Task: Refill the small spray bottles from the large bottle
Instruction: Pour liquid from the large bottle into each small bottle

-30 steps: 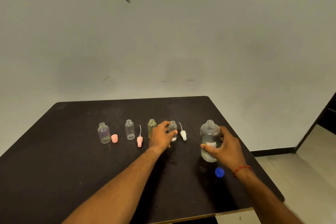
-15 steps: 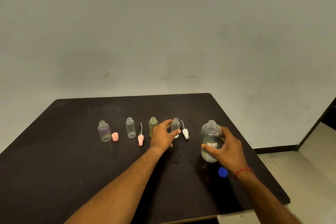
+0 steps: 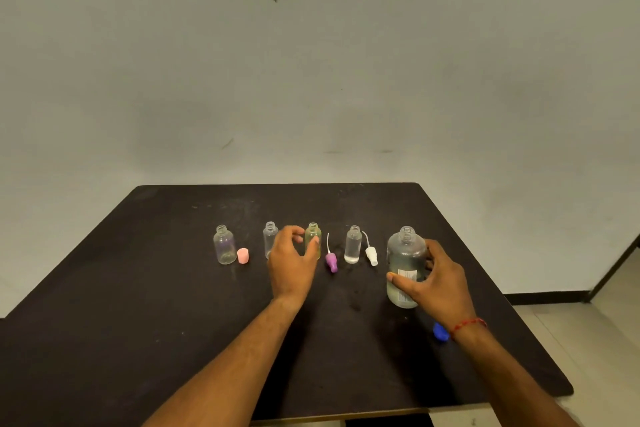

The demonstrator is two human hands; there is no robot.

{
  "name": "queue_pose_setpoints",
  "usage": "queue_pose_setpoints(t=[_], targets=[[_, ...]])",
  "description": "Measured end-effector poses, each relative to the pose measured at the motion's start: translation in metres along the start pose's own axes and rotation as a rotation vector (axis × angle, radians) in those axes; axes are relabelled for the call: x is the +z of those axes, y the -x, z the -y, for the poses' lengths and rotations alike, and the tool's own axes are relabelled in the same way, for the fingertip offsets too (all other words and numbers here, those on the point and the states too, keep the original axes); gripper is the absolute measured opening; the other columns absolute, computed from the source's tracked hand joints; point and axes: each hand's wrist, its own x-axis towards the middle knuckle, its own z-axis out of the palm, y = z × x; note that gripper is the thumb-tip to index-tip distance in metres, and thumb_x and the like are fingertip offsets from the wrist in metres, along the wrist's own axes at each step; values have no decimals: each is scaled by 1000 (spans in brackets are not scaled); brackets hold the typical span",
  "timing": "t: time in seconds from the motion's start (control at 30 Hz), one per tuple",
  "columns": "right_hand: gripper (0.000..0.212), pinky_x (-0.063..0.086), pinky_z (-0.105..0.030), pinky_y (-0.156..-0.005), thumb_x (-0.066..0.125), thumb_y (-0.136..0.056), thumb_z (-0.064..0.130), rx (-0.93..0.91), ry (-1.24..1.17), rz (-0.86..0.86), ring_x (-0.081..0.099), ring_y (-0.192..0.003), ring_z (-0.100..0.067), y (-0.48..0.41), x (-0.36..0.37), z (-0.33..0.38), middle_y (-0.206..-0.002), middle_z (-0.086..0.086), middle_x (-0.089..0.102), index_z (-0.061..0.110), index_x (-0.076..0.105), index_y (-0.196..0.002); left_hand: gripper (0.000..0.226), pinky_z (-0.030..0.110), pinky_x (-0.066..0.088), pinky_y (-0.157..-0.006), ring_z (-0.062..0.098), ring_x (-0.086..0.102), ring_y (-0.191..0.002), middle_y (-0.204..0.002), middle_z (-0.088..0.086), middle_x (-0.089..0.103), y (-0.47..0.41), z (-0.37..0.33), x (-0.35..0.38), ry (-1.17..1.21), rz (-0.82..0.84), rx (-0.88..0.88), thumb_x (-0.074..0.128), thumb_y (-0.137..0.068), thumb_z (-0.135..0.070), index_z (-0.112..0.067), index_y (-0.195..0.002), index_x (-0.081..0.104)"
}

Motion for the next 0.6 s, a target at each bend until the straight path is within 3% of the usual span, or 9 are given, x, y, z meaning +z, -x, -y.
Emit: queue_pose_setpoints(t=[0.13, 0.2, 0.37, 0.6], targets=[[74, 54, -31, -93, 88, -60, 43, -13, -2, 25, 63, -104, -14, 0, 5, 6, -119, 7, 63, 32, 50, -122, 50, 29, 47, -96, 17, 57, -117, -130, 1, 58, -5, 6, 5, -76, 116, -73, 77, -86, -31, -14, -128, 57], [74, 54, -31, -92, 88, -60, 43, -20, 4, 30, 62, -103, -14, -1, 7, 9, -118, 8, 63, 32, 50, -122, 56, 29, 45, -100, 20, 56, -122, -135, 3, 56, -8, 8, 10, -96, 174, -86, 77, -86, -31, -12, -134, 55], [74, 51, -24, -90, 88, -61, 44, -22, 18, 28, 60, -102, -11, -2, 9, 12, -120, 8, 62, 32, 49, -123, 41, 28, 50, -90, 18, 63, -103, -113, 1, 65, -15, 9, 17, -94, 230, -84, 77, -85, -27, -15, -122, 63], [76, 53, -33, -94, 87, -62, 44, -21, 45, 27, 60, -104, -13, -5, 9, 13, -123, 5, 62, 29, 49, -126, 33, 19, 45, -80, 7, 58, -92, -106, -3, 68, -22, 6, 14, -74, 239, -82, 75, -88, -24, -15, -119, 65]])
